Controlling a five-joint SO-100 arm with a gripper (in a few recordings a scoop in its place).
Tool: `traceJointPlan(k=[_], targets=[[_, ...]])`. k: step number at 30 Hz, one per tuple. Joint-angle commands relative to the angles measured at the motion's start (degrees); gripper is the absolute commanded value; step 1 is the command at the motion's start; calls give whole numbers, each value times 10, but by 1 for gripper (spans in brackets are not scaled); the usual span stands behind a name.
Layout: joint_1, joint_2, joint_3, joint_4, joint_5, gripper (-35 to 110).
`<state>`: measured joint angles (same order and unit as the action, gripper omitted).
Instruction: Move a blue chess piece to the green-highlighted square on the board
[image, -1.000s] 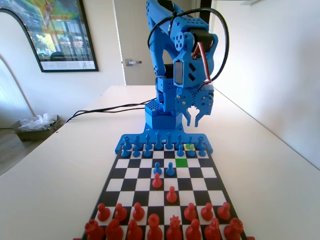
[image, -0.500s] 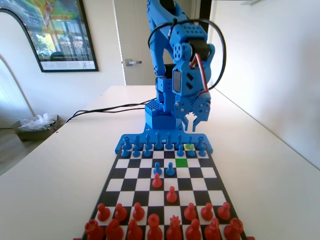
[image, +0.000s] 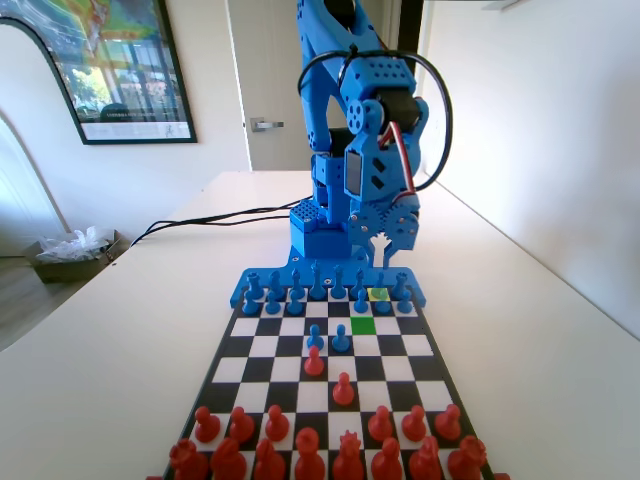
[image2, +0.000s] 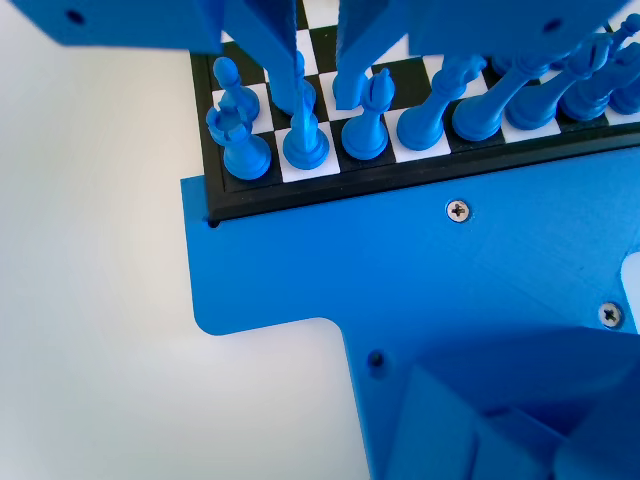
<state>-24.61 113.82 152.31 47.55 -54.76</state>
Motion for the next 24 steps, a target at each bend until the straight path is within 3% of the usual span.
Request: traceJointPlan(k=[1,24], targets=[[-6,3,4,-4,-8,8],[-17,-41,-1,-50,-16,9]])
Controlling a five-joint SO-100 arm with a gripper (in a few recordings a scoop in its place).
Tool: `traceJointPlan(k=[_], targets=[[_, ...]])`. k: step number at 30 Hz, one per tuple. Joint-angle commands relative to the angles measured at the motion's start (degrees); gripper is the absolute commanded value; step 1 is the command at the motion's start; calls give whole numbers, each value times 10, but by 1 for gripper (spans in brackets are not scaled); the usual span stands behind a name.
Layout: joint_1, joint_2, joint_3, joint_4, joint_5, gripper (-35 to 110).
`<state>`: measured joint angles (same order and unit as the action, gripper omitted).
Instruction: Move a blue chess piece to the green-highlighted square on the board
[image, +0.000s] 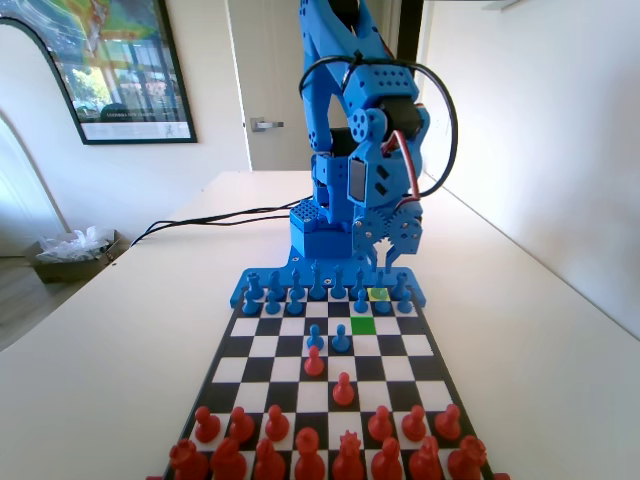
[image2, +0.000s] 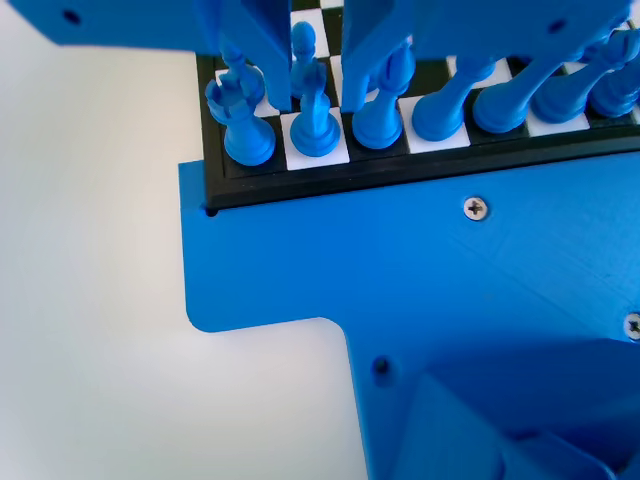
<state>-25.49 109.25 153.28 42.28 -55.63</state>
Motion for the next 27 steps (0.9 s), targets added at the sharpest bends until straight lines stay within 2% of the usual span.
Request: traceJointPlan(k=[1,27], targets=[[-8,4,-11,1,-7,9],[1,-33,-21,-39,-19,9]])
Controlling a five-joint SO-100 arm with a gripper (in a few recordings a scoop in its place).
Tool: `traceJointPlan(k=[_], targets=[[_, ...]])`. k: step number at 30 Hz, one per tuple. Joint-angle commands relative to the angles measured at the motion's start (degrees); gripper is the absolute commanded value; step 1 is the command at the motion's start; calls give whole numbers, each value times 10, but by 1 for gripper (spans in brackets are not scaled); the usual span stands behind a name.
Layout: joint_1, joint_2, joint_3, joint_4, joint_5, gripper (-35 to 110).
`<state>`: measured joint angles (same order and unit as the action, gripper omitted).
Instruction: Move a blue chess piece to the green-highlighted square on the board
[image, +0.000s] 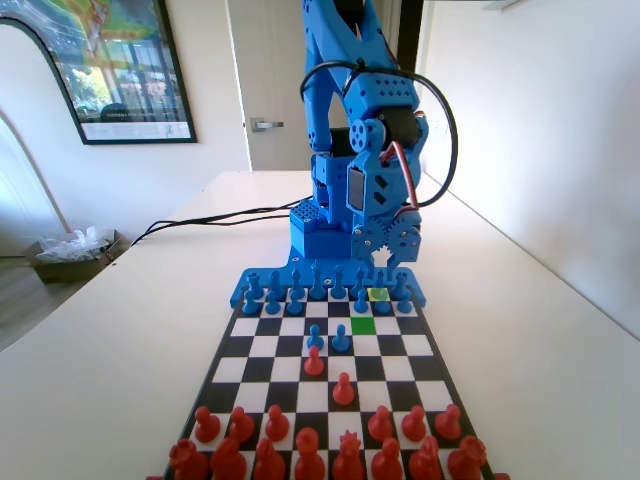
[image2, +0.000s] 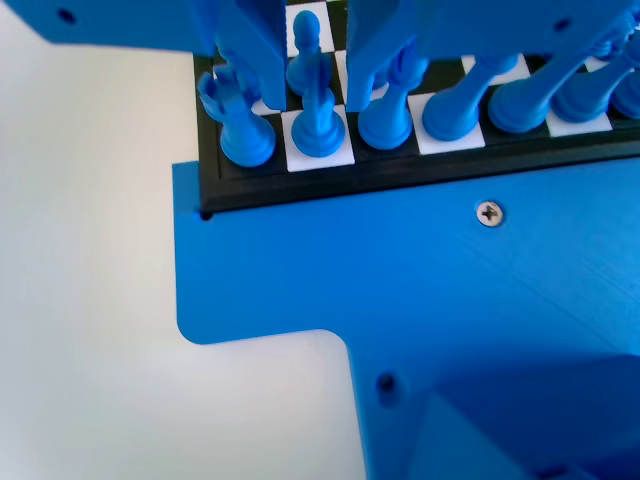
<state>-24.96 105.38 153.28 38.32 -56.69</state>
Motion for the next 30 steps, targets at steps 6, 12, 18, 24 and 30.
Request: traceJointPlan(k=[6,12,18,24,30], targets=[[-4,0,-27,-1,-10,8],[-4,-2,-28,-4,-13,8],[-5,-4,-25,-6,-18,8],[-3,-5,-16,-13,-29,6],[-1,-5,-12,-18,-32,1]])
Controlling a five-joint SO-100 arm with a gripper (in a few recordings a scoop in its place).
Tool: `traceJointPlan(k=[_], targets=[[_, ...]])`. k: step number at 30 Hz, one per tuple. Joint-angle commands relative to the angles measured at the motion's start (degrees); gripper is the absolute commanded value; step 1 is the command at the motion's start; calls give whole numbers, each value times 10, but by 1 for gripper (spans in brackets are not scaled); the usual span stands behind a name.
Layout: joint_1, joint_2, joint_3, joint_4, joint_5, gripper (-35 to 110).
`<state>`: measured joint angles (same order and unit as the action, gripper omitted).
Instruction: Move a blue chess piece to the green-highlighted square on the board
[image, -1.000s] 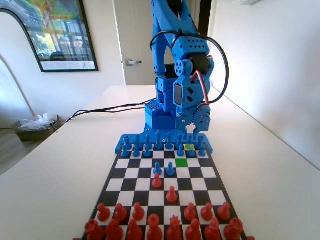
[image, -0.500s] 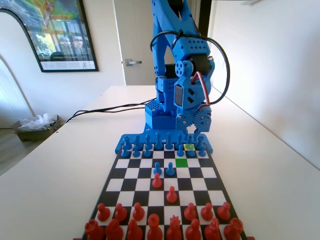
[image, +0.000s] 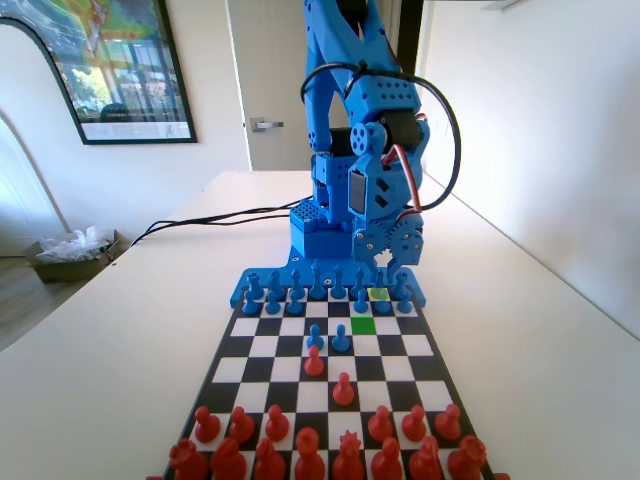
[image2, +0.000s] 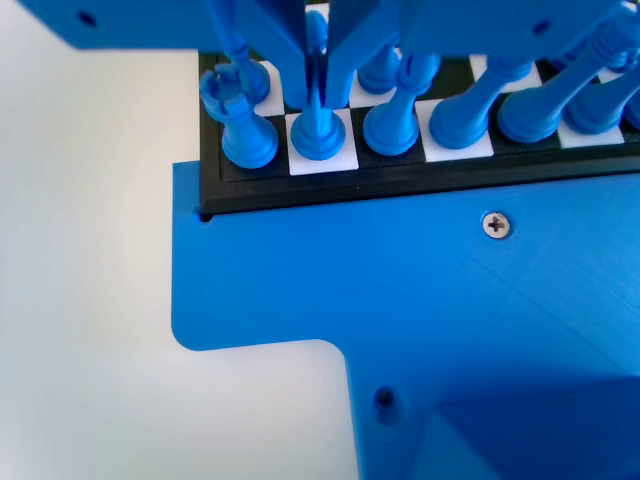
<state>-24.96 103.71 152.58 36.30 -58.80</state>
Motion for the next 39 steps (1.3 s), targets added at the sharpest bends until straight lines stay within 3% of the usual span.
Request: traceJointPlan(k=[1,12,39], targets=[[-1,11,-5,3,-11,1],[3,12,-21,20,-15,1],[-16,87,-140,213,18,1]])
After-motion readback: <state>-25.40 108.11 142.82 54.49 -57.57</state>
